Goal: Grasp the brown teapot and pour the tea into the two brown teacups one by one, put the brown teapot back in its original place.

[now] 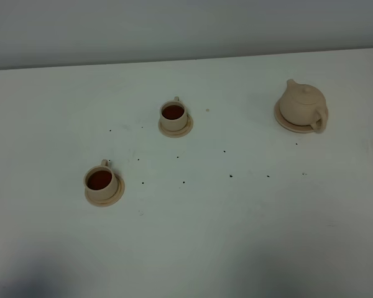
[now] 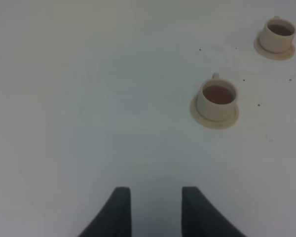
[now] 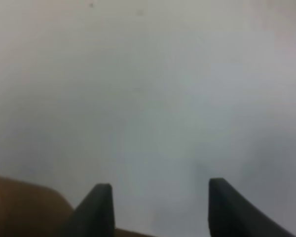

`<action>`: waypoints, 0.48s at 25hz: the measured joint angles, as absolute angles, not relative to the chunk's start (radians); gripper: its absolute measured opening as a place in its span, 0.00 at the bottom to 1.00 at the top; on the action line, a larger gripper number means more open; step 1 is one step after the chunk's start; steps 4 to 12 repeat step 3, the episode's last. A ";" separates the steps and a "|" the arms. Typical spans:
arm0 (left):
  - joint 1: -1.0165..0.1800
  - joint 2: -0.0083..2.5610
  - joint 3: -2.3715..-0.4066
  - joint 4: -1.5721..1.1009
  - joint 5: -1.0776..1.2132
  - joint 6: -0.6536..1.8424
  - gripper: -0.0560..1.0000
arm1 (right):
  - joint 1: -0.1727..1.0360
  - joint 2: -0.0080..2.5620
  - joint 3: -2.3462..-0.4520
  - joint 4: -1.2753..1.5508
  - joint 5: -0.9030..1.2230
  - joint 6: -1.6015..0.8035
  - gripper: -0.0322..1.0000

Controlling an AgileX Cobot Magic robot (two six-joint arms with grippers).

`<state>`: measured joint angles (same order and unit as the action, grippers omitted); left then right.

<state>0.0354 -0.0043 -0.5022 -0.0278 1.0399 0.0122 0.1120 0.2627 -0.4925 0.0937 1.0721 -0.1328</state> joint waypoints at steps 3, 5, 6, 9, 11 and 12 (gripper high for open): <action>0.035 -0.004 -0.502 -0.028 1.040 0.012 0.34 | -0.019 0.198 -0.492 0.094 1.072 -0.133 0.47; 0.035 -0.004 -0.502 -0.028 1.040 0.012 0.34 | -0.019 0.198 -0.492 0.094 1.072 -0.133 0.47; 0.035 -0.004 -0.502 -0.028 1.040 0.012 0.34 | -0.019 0.198 -0.492 0.094 1.072 -0.133 0.47; 0.035 -0.004 -0.502 -0.028 1.040 0.012 0.34 | -0.019 0.198 -0.492 0.094 1.072 -0.133 0.47; 0.035 -0.004 -0.502 -0.028 1.040 0.012 0.34 | -0.019 0.198 -0.492 0.094 1.072 -0.133 0.47; 0.035 -0.004 -0.502 -0.028 1.040 0.012 0.34 | -0.019 0.198 -0.492 0.094 1.072 -0.133 0.47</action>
